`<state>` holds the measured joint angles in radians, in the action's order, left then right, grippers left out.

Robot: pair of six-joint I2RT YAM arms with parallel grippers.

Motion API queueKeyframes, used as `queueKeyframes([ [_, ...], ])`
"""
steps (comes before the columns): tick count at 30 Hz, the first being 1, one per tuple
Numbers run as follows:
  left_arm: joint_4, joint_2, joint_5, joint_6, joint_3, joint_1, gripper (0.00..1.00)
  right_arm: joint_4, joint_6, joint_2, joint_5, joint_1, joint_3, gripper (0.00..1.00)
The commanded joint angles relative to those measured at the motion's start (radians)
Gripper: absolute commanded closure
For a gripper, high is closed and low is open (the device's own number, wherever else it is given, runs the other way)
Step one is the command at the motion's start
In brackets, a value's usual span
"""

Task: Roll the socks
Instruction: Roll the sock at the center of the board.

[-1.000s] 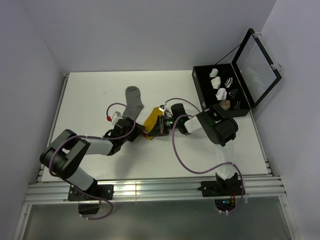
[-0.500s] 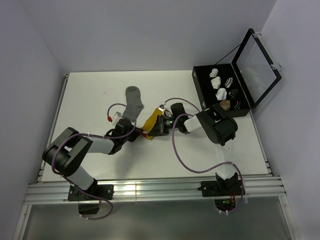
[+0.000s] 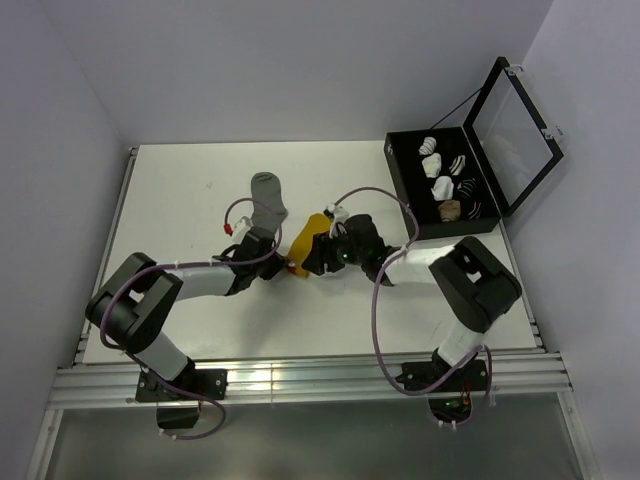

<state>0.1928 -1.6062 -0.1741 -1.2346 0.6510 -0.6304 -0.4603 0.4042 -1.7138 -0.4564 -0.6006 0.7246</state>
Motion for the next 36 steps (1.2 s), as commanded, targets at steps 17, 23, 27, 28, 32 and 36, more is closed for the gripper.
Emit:
queueKeyframes([
  [17,-0.331,-0.044,0.001,0.104,0.145,-0.008,1.00,-0.080,-0.469,0.013,0.725,-0.410,-0.002,0.41],
  [23,-0.336,-0.057,0.013,0.112,0.156,-0.008,1.00,-0.083,-0.479,-0.012,0.736,-0.424,0.007,0.42],
  [27,-0.328,-0.063,0.027,0.115,0.157,-0.008,1.00,-0.071,-0.479,-0.046,0.731,-0.429,0.024,0.42],
  [28,-0.329,-0.061,0.028,0.115,0.159,-0.008,1.00,-0.069,-0.481,-0.052,0.729,-0.429,0.027,0.43],
  [32,-0.331,-0.063,0.035,0.119,0.159,-0.008,1.00,-0.055,-0.488,-0.095,0.728,-0.432,0.052,0.45],
  [36,-0.334,-0.072,0.042,0.126,0.168,-0.006,1.00,-0.048,-0.499,-0.115,0.737,-0.439,0.061,0.50],
])
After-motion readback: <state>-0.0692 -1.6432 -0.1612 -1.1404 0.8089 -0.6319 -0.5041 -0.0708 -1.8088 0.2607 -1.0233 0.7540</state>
